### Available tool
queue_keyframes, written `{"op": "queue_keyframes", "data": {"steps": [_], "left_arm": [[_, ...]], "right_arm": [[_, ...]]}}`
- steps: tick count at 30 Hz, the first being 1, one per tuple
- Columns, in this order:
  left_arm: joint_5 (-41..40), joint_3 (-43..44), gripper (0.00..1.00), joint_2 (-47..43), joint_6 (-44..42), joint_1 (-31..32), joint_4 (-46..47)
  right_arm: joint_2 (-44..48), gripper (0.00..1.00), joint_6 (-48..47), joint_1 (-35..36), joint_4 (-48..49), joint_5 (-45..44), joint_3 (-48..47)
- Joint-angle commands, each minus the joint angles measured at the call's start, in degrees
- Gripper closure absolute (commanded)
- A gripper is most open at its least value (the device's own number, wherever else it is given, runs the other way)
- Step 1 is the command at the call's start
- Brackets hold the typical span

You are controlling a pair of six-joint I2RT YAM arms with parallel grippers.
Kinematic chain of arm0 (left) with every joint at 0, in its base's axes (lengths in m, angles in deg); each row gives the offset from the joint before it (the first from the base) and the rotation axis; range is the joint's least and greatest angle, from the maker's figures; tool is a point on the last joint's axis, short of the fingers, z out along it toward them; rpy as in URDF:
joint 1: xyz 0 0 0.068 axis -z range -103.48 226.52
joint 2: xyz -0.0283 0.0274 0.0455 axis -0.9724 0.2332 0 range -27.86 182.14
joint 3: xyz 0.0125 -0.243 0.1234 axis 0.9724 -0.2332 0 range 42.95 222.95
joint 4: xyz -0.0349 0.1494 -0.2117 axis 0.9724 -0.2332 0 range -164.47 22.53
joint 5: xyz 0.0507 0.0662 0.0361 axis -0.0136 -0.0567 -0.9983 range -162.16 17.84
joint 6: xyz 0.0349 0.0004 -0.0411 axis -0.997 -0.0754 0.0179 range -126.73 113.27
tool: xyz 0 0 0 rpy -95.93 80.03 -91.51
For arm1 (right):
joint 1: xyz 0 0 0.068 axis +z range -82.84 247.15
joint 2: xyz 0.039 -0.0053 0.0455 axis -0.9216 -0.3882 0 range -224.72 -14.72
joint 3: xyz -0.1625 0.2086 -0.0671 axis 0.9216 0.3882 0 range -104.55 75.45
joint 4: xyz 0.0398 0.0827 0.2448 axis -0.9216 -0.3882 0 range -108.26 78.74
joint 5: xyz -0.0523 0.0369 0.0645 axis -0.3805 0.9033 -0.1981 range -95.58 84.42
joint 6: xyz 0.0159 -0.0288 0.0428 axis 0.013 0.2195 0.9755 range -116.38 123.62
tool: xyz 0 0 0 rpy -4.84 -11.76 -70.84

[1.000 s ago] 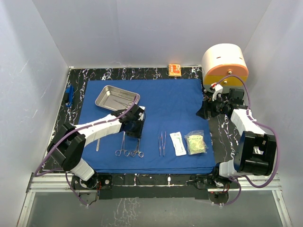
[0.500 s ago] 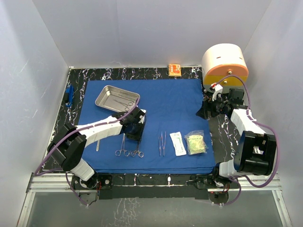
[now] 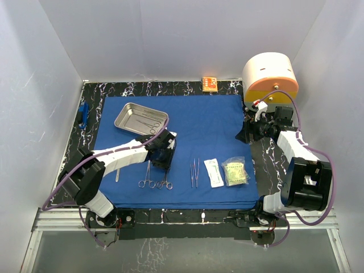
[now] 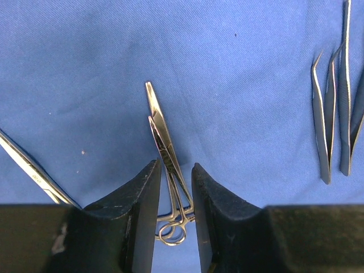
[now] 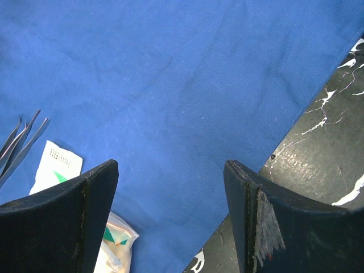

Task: Open and lay out the surgical kit
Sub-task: Adjust the medical item in the surgical kit.

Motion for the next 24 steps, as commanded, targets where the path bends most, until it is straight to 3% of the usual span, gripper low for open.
{"op": "queue_keyframes", "data": {"steps": [1,12,24], "left_arm": [[-0.2,-0.4,0.73,0.5,-1.1,0.2,0.1],[-1.1,-0.5,0.73,1.5,-1.9,0.2,0.8],[-0.7,-1.0,0.8,2.0,-2.1,0.2,1.3]], "right_arm": [[-0.2,0.27,-1.2,-0.3,1.1,1.2,-0.2],[-0.3,0.27,-1.4,-0.3,0.8,1.4,-0.3],[-0.4,0.27,-1.4,-0.3,0.8,1.6,-0.3]]}}
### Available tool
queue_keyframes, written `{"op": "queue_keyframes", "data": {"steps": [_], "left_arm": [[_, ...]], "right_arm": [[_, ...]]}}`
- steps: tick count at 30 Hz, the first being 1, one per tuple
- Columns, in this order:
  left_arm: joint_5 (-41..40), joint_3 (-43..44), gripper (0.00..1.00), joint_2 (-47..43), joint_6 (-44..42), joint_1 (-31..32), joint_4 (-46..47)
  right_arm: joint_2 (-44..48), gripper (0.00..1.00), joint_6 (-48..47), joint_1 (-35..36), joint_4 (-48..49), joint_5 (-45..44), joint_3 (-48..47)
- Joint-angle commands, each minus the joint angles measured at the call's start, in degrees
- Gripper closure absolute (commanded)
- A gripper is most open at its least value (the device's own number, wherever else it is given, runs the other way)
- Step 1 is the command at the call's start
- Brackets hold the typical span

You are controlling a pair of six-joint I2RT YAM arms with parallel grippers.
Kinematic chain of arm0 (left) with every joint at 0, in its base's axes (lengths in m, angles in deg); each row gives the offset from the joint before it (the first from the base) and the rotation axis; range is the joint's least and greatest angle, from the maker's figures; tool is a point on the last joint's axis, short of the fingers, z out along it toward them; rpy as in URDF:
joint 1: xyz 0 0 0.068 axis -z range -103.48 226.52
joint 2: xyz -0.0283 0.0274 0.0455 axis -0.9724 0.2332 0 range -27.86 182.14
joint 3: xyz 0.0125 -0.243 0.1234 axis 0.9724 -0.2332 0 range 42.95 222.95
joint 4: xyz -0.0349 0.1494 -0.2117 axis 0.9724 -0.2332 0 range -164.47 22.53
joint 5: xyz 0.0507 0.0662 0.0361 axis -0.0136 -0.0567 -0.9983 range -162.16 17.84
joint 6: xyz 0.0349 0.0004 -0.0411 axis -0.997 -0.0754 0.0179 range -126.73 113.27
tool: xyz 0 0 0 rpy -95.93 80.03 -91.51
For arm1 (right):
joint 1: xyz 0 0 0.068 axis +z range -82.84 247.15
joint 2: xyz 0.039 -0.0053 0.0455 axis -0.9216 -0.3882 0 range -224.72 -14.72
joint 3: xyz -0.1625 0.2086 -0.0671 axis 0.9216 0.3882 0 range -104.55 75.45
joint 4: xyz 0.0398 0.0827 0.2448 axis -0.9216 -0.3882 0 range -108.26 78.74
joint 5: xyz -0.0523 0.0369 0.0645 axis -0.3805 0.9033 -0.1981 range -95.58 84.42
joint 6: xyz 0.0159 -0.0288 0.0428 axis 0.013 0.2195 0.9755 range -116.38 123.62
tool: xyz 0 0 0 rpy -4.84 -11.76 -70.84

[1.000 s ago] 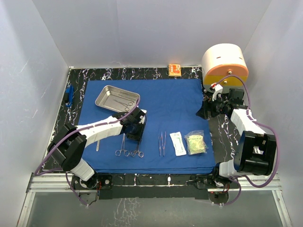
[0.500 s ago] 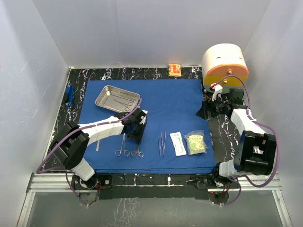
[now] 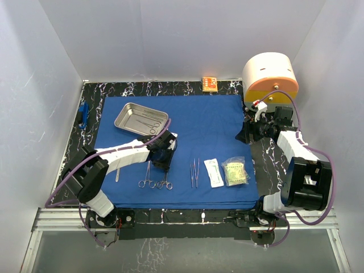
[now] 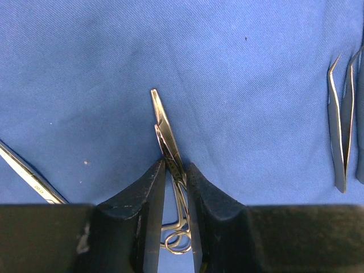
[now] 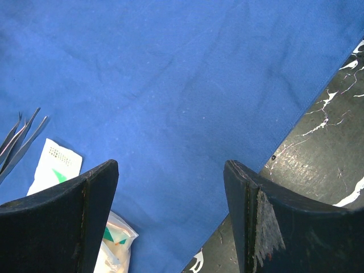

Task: Open and lay out the surgical kit
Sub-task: Adjust the medical item in the surgical kit.

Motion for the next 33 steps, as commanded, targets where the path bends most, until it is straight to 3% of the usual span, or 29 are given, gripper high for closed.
{"op": "queue_keyframes", "data": {"steps": [1,33], "left_arm": [[0.0,-1.0,0.8,0.1,-0.6,0.2,0.3],[0.6,-1.7,0.84,1.3,-0.4,0.2,1.7]], "right_arm": [[-0.3,0.27,-0.5,-0.3,1.0,1.2,-0.3],[-0.5,0.27,-0.5,-0.2,1.0,1.4,-0.4]]}}
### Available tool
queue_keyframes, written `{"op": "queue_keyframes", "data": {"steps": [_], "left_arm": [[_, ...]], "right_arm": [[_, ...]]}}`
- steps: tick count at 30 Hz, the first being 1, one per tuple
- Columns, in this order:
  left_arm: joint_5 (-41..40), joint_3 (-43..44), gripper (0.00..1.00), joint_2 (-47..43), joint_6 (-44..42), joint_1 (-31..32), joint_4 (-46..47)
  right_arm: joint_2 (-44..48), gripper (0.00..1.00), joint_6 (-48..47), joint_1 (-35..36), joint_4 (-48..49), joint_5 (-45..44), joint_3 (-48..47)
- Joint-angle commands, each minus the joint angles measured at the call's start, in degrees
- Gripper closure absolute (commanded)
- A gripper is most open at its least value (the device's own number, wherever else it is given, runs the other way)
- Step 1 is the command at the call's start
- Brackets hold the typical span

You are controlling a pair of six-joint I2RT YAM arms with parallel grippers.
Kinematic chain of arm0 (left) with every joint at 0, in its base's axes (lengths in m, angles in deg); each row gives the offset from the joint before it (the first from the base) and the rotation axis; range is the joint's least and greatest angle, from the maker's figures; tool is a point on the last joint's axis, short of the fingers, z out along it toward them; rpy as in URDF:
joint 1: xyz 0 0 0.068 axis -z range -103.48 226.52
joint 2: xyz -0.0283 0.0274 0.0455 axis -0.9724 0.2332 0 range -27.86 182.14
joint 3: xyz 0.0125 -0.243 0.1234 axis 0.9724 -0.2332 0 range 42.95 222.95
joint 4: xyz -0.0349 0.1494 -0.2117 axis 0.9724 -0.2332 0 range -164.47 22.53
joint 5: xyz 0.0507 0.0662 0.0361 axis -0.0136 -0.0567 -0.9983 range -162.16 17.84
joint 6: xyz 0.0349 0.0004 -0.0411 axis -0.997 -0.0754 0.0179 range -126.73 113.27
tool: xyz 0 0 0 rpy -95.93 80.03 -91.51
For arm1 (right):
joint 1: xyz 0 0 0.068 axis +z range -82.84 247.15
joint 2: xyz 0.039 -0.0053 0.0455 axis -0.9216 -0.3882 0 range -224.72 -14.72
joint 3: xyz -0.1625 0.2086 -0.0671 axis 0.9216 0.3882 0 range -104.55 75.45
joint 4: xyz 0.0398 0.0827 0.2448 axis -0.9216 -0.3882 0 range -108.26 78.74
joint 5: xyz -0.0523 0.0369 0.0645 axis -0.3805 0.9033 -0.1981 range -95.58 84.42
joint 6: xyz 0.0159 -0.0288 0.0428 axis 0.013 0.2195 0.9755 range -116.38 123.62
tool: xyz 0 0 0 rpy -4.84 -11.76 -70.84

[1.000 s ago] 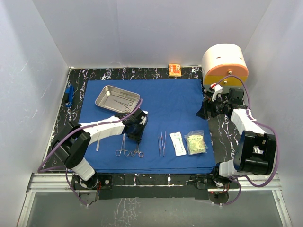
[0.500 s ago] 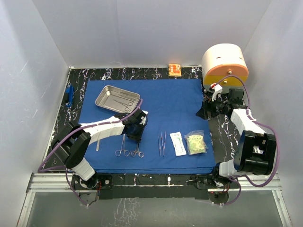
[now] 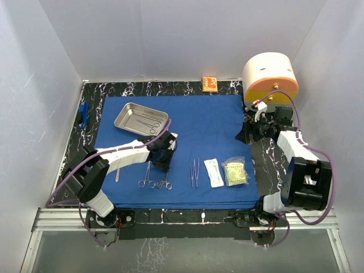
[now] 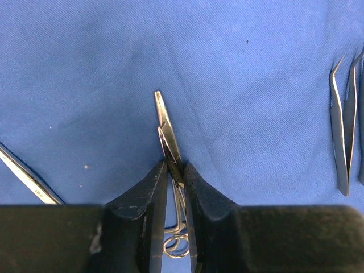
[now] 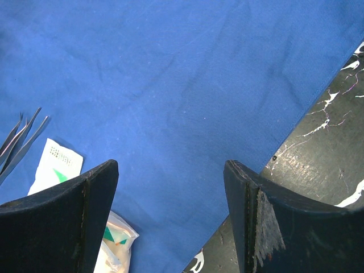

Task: Open and lay out the surgical kit
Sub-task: Adjust the medical item in the surgical kit.

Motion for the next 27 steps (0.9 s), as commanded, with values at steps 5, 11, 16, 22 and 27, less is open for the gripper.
{"op": "queue_keyframes", "data": {"steps": [5,11,16,22,27], "left_arm": [[0.9,-1.4,0.86,1.0,0.1,0.2,0.3],[1.5,-1.2,0.88,1.3,0.3,0.2,0.4],[1.9,-1.1,0.89,1.5,0.7,0.2,0.7],[2.7,-0.4,0.86,1.6,3.8,0.1,0.0],[3.6,-0.4,0.87,2.5,5.9,0.1,-0.7]], "right_arm": [[-0.4,0.27,-0.6,-0.2,1.0,1.2,-0.3],[-0.5,0.27,-0.5,-0.2,1.0,1.2,-0.4],[-0.6,0.27,-0.6,-0.2,0.9,1.3,-0.3],[-0.7,0.27,-0.6,-0.2,0.9,1.2,-0.3],[-0.7,0.27,-0.6,-0.2,0.8,1.2,-0.5]]}}
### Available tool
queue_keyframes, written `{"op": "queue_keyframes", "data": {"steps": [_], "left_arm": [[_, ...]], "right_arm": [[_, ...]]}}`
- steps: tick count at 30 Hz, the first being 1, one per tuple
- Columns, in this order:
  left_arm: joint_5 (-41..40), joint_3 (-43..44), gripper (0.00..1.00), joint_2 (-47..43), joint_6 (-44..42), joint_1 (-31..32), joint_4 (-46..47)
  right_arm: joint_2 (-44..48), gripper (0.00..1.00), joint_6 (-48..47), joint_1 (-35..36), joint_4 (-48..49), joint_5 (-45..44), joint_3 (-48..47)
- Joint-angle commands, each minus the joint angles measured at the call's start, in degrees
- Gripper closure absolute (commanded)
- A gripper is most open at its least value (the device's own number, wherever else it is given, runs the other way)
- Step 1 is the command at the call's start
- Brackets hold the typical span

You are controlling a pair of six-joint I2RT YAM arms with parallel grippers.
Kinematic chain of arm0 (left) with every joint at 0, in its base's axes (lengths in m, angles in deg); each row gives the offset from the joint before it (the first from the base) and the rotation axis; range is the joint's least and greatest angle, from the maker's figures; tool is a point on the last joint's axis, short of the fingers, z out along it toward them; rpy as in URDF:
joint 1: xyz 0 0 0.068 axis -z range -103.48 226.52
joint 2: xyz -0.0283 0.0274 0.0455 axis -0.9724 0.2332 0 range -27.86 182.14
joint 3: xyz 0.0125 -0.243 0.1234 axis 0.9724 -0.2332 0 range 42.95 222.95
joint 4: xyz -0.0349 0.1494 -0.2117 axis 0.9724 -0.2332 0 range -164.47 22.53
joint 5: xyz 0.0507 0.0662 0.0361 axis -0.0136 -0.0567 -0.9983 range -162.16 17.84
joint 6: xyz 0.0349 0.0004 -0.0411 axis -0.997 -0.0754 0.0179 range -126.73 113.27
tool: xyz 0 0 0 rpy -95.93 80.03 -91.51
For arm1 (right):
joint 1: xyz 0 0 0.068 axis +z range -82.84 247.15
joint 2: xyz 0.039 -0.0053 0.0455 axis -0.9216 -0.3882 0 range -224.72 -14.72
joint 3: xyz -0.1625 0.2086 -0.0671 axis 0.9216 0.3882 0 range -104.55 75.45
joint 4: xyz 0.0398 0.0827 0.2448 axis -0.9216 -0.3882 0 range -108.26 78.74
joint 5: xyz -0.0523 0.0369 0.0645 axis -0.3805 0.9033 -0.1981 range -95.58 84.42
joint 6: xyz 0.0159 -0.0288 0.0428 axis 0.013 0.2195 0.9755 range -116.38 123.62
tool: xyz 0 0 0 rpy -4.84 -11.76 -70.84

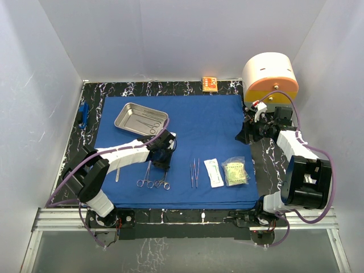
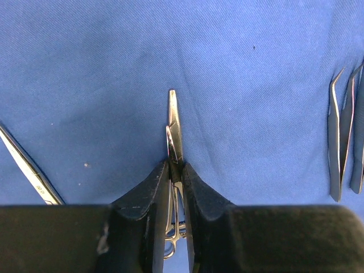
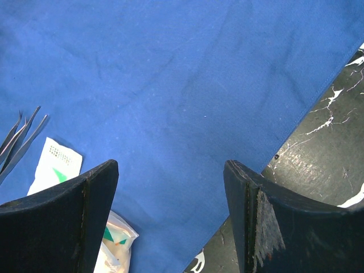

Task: Open and lay out the surgical kit
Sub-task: Adjust the medical item in the surgical kit.

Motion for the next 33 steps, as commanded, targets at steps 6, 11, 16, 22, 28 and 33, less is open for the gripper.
{"op": "queue_keyframes", "data": {"steps": [6,11,16,22,28,33], "left_arm": [[3.4,1.5,0.91,3.9,4.0,0.2,-1.8],[4.0,3.0,0.95,5.1,6.0,-0.1,-2.7],[5.0,3.0,0.97,5.6,7.3,-0.7,-2.7],[7.3,1.4,1.0,4.6,11.2,-3.0,-2.6],[8.4,1.2,1.0,3.9,12.8,-3.9,-2.4],[7.3,1.7,0.99,3.3,10.0,-3.9,-2.2]], "right_arm": [[0.0,0.27,-0.6,-0.2,0.9,0.9,-0.3],[-0.3,0.27,-0.6,-0.2,0.9,0.8,-0.5],[-0.5,0.27,-0.6,-0.2,0.7,0.8,-0.6],[-0.6,0.27,-0.7,-0.2,0.8,0.8,-0.6],[-0.5,0.27,-0.7,-0.3,0.7,0.7,-0.6],[-0.7,0.27,-0.7,-0.2,0.7,0.7,-0.6]]}}
